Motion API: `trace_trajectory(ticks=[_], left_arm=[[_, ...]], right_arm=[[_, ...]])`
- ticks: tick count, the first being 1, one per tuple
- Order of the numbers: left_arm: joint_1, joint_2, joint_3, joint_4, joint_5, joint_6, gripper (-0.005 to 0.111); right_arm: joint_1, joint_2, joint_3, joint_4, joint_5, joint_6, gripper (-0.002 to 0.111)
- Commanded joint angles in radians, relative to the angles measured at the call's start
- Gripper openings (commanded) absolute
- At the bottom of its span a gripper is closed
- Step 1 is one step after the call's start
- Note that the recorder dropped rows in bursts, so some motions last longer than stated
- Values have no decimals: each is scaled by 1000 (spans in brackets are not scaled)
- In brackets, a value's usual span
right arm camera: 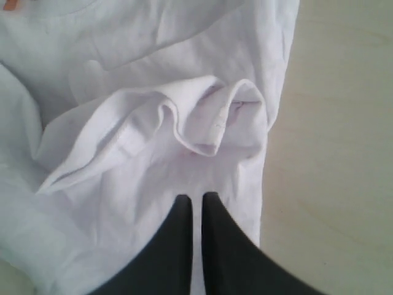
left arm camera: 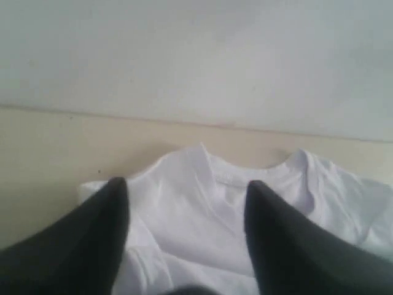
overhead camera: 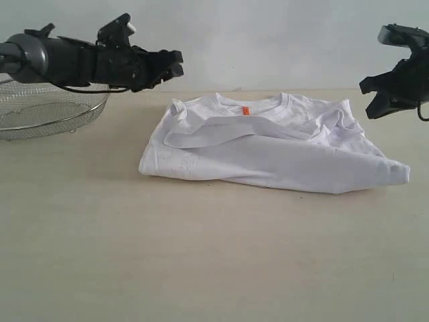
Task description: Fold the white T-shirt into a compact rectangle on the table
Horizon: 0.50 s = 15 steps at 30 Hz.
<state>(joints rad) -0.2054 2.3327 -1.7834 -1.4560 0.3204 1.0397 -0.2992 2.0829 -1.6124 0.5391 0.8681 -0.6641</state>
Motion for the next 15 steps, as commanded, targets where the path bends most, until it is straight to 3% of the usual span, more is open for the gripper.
trace_trajectory(ticks=[1,2,4,8,11,15], left_arm=[[47,-95,-9,82,210,-21,13],[61,-117,-9,138,296,-17,5],[80,-145,-9,240,423,-59,5],[89,-168,-2,581,595,-271,5],[77,-163,41,716,629,-355,5],[40,-161,175,694,541,-318,5]], right_arm=[[0,-58,-6,-43,93,1,0],[0,-65,-6,-55,120,15,0],[0,-79,-6,-69,182,22,0],[6,-84,-6,-89,247,20,0],[21,-62,-4,-113,256,48,0],[80,-37,52,-112,170,57,0]])
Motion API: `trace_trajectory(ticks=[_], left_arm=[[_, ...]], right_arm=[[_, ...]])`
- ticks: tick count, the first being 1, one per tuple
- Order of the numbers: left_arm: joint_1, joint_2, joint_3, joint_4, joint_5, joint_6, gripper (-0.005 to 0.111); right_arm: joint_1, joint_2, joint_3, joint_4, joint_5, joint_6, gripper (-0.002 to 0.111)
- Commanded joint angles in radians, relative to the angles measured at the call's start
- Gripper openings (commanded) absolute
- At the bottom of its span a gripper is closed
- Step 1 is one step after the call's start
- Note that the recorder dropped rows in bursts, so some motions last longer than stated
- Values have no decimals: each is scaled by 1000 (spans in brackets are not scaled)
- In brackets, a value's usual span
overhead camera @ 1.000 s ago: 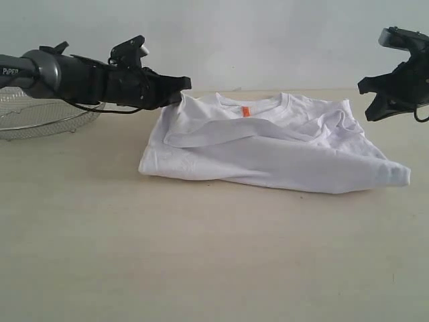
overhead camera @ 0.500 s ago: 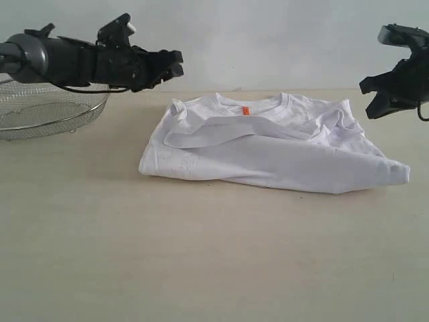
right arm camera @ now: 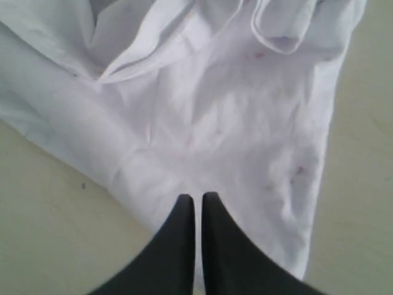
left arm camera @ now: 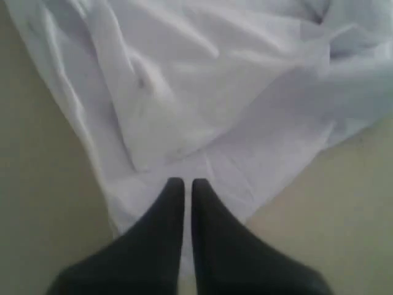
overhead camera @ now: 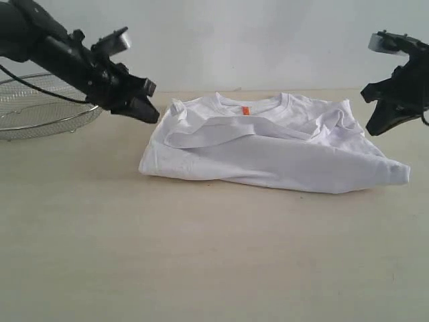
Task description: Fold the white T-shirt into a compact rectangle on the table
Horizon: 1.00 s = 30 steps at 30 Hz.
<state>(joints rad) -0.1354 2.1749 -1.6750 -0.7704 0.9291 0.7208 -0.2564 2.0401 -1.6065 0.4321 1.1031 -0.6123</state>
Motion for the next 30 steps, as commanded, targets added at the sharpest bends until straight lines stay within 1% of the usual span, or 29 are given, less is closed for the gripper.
trace_trajectory(ticks=[1,4,6,9,10,12,13,14,17,23,26,30], left_arm=[[-40,-2,91,-7,-127,0,5],[-62,42,98,-27,-105,0,5],[-84,93,98,-27,-129,-32,5],[-83,115,98,-11,-160,-96,5],[-81,119,98,45,-168,-140,5],[-81,130,98,217,-169,-263,5],[-81,135,98,246,-161,-278,5],[-81,140,98,251,-154,-278,5],[-81,140,98,259,-154,-278,5],[-47,140,98,274,-132,-278,5],[-33,140,98,274,-116,-276,5],[-33,140,98,290,-122,-276,5]], right_arm=[[53,6,82,-7,-118,7,0],[66,6,124,-5,-154,31,0],[95,6,128,3,-169,31,0],[146,6,128,-34,-209,46,0],[153,6,128,-73,-230,90,0],[150,6,128,-166,-234,176,0],[150,6,128,-234,-223,215,0],[150,11,128,-269,-213,243,0],[150,36,128,-267,-197,236,0],[150,121,128,-290,-206,254,0],[148,136,128,-392,-244,334,0],[131,136,128,-589,-299,411,0]])
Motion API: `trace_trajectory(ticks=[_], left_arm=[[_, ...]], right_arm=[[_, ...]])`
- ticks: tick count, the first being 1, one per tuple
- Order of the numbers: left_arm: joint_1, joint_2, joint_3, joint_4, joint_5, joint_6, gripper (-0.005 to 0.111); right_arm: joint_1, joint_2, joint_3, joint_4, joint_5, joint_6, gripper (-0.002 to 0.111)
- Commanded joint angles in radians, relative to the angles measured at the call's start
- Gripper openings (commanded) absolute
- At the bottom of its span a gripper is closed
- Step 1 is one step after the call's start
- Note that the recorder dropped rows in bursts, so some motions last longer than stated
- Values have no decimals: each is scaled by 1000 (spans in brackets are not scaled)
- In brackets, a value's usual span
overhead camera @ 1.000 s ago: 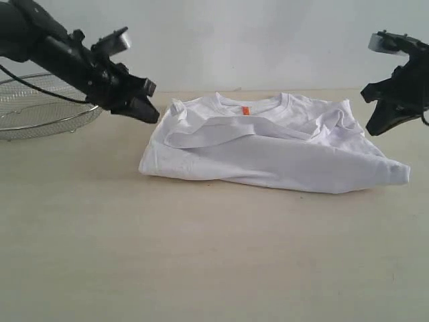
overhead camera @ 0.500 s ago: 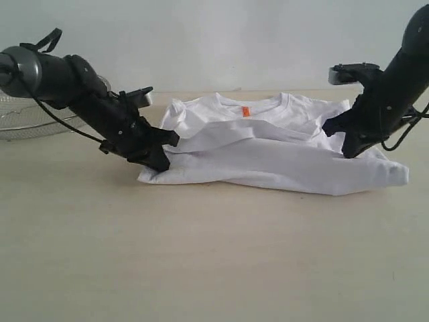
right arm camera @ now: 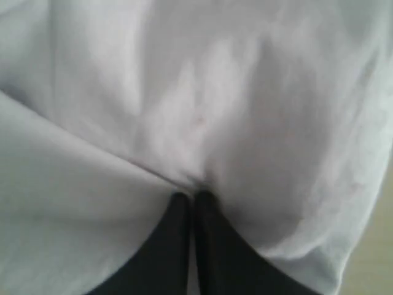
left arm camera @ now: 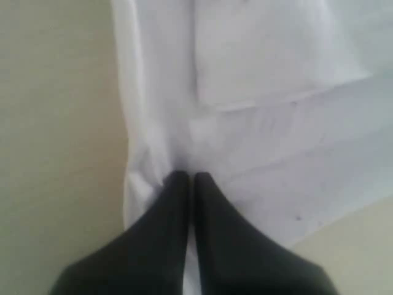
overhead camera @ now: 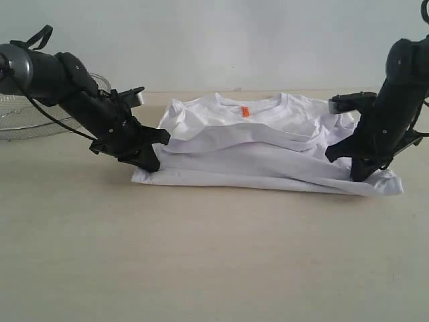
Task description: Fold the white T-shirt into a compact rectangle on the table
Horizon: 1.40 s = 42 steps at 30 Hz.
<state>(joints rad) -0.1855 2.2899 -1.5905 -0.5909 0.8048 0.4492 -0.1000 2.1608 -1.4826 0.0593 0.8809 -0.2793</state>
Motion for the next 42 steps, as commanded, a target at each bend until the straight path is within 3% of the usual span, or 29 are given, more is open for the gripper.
trace_trajectory(ticks=[1,8,13,21,29,37,42], left_arm=[[17,25,14,111,0,-3,5],[17,38,14,113,0,5,5],[17,46,14,109,9,5,5],[17,43,14,73,-1,47,5],[17,-20,14,27,-25,104,5],[-6,-25,14,-50,-30,175,5],[-5,-67,14,17,-35,143,5]], right_arm=[[-41,15,4,-225,-100,90,0],[-153,10,4,-228,-249,176,0],[-169,-48,4,-224,-250,176,0],[-91,-174,4,113,-103,-147,0],[-7,-113,4,109,-135,-96,0],[-7,-52,4,107,-158,-70,0],[-7,-24,4,111,-145,-70,0]])
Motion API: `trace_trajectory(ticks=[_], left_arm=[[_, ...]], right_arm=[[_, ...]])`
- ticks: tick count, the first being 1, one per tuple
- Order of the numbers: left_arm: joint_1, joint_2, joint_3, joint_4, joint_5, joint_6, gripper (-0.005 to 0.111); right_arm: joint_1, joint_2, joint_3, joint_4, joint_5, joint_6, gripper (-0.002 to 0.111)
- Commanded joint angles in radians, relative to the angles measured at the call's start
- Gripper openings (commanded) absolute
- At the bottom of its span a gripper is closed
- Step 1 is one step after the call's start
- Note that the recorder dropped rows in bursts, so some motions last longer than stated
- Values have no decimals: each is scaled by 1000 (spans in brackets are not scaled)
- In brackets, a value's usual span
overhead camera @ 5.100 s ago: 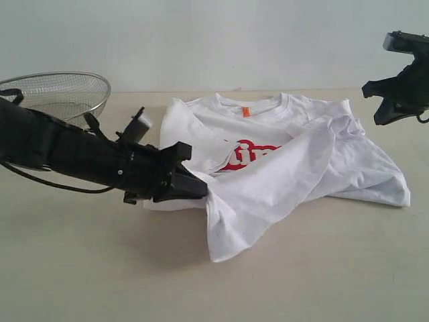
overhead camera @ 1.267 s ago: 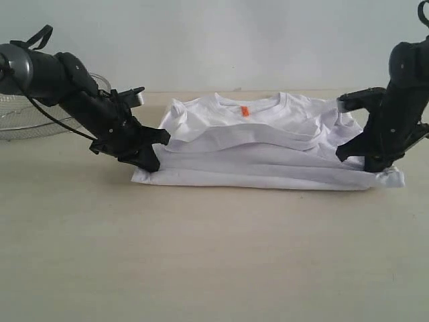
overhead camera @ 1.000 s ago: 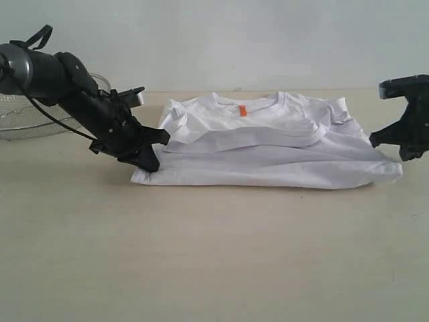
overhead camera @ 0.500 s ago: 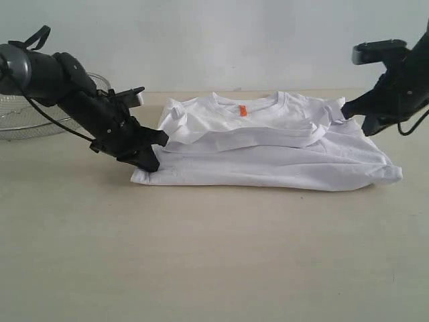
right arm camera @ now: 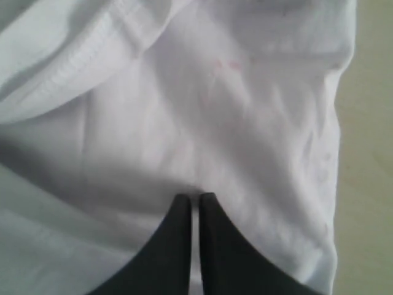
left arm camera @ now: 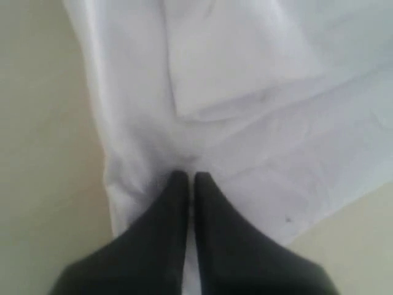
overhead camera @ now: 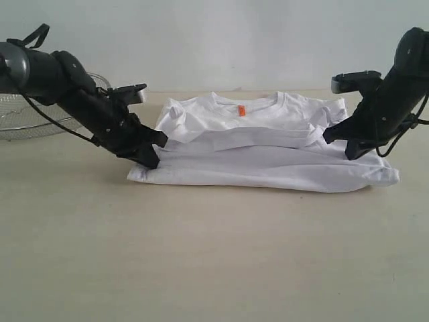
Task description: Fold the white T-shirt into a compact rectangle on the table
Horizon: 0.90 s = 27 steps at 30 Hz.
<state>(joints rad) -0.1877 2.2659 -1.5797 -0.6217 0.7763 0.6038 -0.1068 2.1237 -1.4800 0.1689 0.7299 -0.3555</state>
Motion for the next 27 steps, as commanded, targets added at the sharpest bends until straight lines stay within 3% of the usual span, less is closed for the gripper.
trace_trajectory(ticks=[1,4,8,17,27], left_arm=[[2,-51,3,87,-4,-42,5],[8,-67,3,137,14,-73,5],[-6,-69,3,-20,37,83,5],[-32,20,3,-46,10,49,5],[-32,41,38,-17,226,67,5]], right_arm=[[0,17,1,2,6,6,0],[0,22,1,2,6,6,0],[0,22,1,4,10,6,0],[0,50,1,9,58,15,0],[0,52,2,4,249,15,0]])
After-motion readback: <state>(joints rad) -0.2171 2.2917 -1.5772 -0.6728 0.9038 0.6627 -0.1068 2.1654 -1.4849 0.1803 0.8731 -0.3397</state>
